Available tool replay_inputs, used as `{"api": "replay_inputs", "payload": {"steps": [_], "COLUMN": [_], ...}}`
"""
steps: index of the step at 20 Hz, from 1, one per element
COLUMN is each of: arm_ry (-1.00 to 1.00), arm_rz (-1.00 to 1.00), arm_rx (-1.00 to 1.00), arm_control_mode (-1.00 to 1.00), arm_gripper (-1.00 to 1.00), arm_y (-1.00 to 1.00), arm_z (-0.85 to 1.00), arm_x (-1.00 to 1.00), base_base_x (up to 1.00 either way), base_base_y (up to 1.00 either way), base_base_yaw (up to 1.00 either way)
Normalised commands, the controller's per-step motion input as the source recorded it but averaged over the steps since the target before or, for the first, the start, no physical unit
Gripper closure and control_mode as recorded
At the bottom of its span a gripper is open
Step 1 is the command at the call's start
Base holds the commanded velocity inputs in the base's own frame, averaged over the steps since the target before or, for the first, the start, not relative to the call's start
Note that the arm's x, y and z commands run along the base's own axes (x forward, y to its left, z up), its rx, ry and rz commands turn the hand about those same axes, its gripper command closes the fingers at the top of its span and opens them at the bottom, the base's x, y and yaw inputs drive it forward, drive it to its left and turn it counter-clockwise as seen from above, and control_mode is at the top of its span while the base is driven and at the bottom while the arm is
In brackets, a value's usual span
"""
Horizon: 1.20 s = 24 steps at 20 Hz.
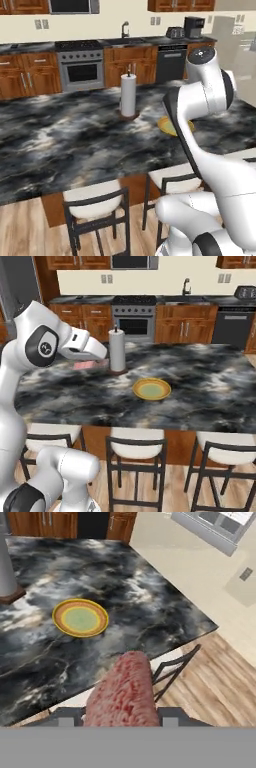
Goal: Take the steak from the fridge and place it on the digital scale on the counter by the fridge. Wait a few seconds for a reading, then move it to the plate on the dining counter.
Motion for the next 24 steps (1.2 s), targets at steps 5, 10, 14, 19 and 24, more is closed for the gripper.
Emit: {"api": "replay_inputs", "payload": {"steps": [5, 10, 14, 19, 24], "arm_ry": [0.00, 0.00, 0.00, 0.00, 0.01], "arm_rz": [0.00, 0.00, 0.13, 0.23, 0.22], "arm_rx": [0.00, 0.00, 0.06, 0.09, 0.07], "arm_control_mode": [1.00, 1.00, -1.00, -1.00, -1.00], "arm_gripper": [1.00, 1.00, 1.00, 1.00, 1.00], "arm_y": [0.00, 0.00, -0.13, -0.48, -0.46], "arm_z": [0.00, 0.00, -0.09, -0.36, -0.71], "arm_x": [0.00, 0.00, 0.20, 0.48, 0.77], "base_base_x": [0.64, 0.68, 0.26, 0.00, 0.00], "base_base_y": [-0.69, -0.26, -0.06, 0.00, 0.00], "base_base_yaw": [0.44, 0.36, 0.14, 0.00, 0.00]}}
